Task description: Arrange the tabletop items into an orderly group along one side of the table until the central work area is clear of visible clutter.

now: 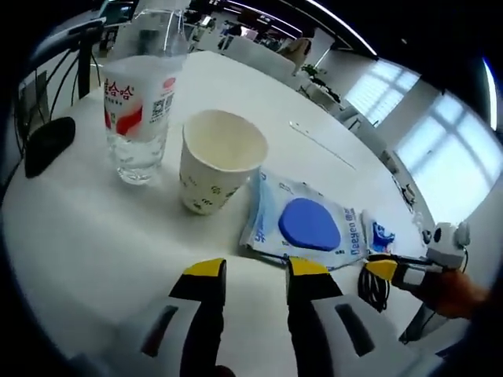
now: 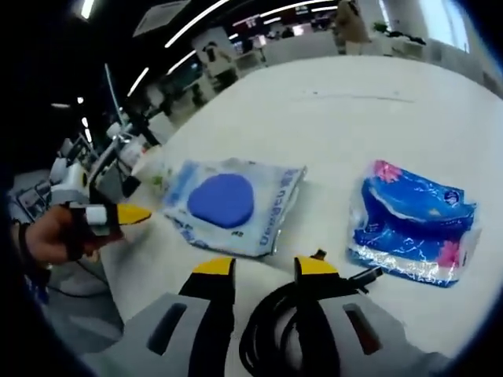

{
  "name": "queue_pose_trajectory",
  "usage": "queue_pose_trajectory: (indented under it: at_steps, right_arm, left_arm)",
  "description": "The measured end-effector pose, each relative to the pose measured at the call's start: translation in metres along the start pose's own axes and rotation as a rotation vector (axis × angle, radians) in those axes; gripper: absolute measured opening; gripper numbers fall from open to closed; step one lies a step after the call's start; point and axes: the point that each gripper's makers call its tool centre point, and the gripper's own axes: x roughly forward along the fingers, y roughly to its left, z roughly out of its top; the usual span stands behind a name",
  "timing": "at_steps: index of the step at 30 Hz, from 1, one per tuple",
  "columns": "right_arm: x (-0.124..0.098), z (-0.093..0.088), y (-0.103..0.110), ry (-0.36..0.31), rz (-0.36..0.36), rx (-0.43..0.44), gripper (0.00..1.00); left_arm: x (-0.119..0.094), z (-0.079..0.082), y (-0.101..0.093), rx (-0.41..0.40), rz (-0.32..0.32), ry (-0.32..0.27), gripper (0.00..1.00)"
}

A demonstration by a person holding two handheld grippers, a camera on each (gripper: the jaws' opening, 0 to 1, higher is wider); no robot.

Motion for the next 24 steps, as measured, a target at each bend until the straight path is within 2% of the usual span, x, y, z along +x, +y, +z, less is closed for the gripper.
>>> queue_pose_trajectory:
  at_steps: [4,8,15,24]
  right_arm:
    - [-0.003,-0.002,0.006,-0.002,-0.002,-0.023,0.37]
    - [-0.009,-0.004,0.013,-0.021,-0.005,-0.030,0.46]
    - [-0.018,-0.012,0.024,-0.036,0.003,-0.042,0.50]
    - [-0.031,-0.017,0.037,-0.030,0.030,-0.129,0.68]
  left_arm:
    - [-0.007,-0.001,-0.002,0.017,-0.012,-0.003,0.31]
    - [-0.015,-0.002,-0.006,0.112,-0.041,0.002,0.37]
    - [-0.037,-0.006,-0.005,0.229,-0.062,0.004,0.43]
    - [-0.061,-0.005,-0.008,0.290,-0.111,-0.005,0.54]
